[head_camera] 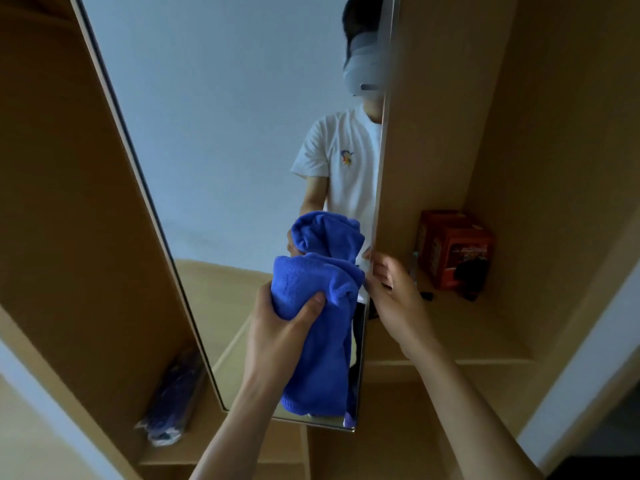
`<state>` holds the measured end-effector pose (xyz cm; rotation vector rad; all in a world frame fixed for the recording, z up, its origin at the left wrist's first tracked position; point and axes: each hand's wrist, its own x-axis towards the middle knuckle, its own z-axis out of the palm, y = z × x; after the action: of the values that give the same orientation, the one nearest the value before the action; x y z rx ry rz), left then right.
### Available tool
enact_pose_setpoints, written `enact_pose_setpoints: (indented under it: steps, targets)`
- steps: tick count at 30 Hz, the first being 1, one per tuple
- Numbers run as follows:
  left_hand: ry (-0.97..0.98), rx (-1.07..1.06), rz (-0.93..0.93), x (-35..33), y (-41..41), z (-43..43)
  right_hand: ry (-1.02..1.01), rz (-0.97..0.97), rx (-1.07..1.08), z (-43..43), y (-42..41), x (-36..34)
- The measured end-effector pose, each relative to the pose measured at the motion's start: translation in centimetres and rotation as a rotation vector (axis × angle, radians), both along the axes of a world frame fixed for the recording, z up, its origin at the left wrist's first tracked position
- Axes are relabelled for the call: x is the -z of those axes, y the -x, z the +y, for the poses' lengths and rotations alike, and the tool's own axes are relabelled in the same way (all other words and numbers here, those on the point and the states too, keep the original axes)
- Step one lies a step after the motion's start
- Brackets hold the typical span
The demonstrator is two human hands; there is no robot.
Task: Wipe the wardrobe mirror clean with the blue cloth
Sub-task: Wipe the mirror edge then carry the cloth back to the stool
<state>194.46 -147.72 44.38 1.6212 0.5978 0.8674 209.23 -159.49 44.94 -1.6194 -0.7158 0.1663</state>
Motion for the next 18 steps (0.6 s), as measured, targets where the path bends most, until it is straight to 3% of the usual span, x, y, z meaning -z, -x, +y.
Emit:
enact_pose_setpoints:
  steps: [10, 18]
  targets:
    - [-0.011, 0.012, 0.008, 0.6, 3.1, -0.2, 0.041, -0.167, 0.014, -1.9, 3.9, -0.9]
    - [-0.091, -0.046, -0.057, 0.6, 7.2, 1.4, 0.050, -0.192, 0.003, -1.3, 8.6, -0.6]
